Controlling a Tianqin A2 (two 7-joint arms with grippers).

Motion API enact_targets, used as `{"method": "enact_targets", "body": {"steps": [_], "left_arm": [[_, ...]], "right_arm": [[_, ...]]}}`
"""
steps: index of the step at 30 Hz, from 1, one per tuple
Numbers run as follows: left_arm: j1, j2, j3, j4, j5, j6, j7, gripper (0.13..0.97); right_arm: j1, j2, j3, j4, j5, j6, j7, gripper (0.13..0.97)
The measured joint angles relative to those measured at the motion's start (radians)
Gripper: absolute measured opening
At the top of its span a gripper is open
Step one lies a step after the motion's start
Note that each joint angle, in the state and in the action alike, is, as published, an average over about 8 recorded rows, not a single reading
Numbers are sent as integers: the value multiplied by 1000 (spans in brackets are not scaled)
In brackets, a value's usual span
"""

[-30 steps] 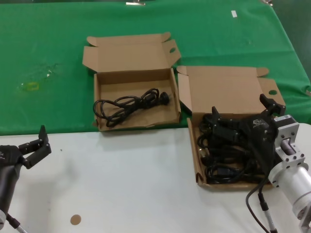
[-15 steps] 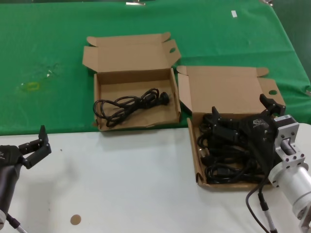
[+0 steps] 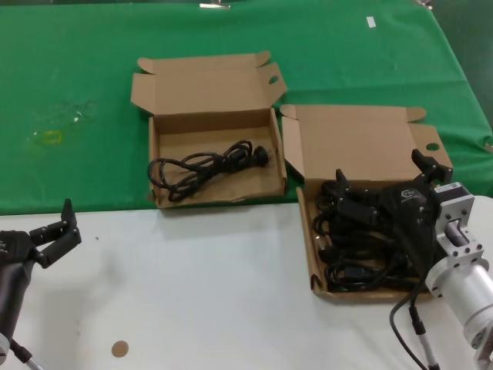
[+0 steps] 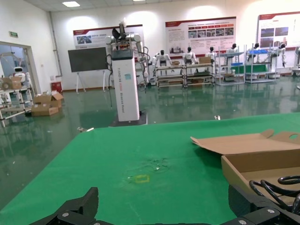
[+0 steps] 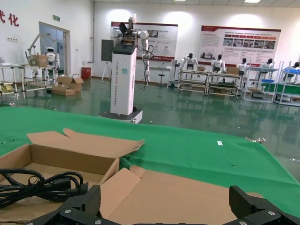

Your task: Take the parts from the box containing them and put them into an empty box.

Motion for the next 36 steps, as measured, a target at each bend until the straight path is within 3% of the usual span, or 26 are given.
{"method": "enact_targets", "body": {"steps": [36], "left_arm": [[0, 0, 0, 0, 0, 0, 0, 966]], "right_arm": [[0, 0, 0, 0, 0, 0, 0, 966]]}}
